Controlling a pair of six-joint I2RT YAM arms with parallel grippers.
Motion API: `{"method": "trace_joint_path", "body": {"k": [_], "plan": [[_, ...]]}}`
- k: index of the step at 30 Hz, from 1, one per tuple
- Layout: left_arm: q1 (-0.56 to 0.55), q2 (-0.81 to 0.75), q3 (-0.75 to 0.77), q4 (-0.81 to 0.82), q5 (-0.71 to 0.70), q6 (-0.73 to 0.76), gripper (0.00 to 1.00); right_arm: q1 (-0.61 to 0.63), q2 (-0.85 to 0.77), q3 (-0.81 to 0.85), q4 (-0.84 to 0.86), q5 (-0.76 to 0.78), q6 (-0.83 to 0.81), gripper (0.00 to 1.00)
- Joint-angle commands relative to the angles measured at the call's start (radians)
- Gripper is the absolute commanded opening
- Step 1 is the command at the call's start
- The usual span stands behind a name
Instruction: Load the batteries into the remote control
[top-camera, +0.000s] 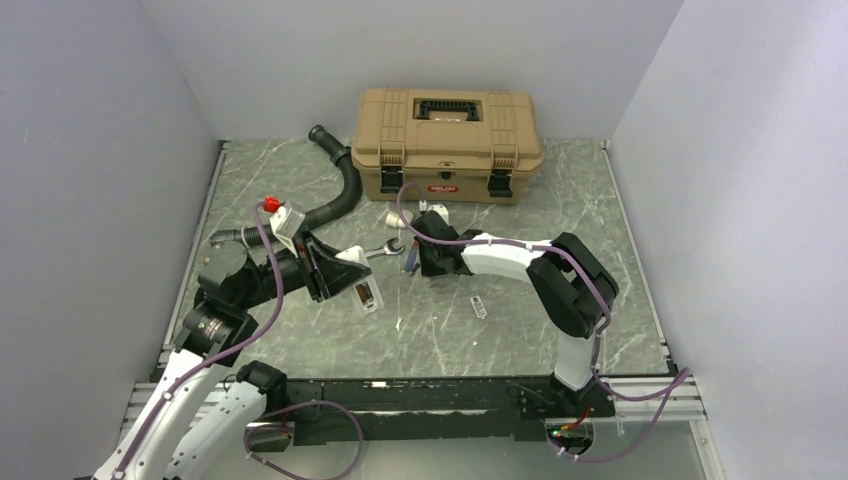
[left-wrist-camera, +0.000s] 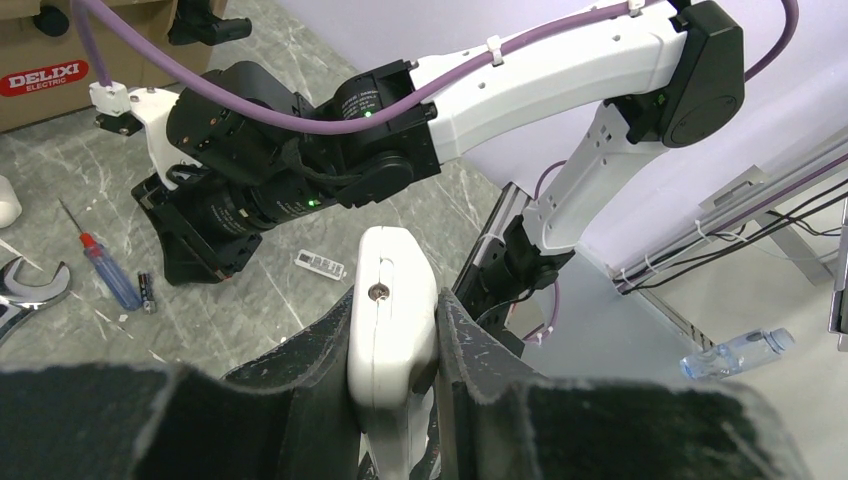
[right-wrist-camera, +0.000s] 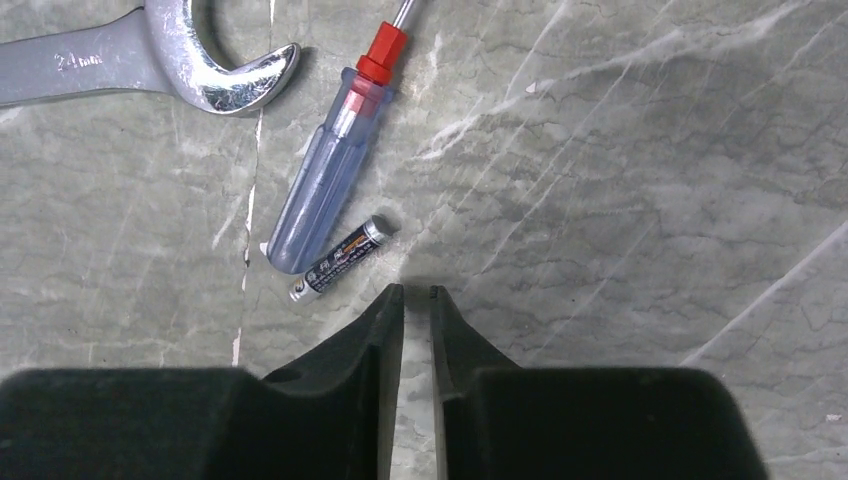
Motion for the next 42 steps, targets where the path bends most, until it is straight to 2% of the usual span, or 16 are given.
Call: {"method": "trace_joint_path", "body": {"k": [1,4,8,25,42], "plan": [[0.001,-0.004,0.035,0.033,-0.006,0.009,0.0,-0.001,-0.026,0.014,-0.005,-0.007,0.04,0.25],[0.002,-0.009,0.033,0.034,-0.007,0.01,0.0,-0.002,-0.05,0.01,0.009,-0.027,0.072,0.37],[0.001,-0.017,0.035,0.021,-0.01,0.019,0.0,-0.001,-0.054,0.026,0.005,-0.047,0.094,0.42],[0.001,-0.032,0.051,-0.016,-0.017,0.047,0.0,0.0,0.017,0.11,-0.008,-0.061,0.153,0.42],[0.001,-0.029,0.054,-0.027,-0.022,0.059,0.0,0.008,0.087,0.152,-0.082,0.015,0.12,0.39]]}}
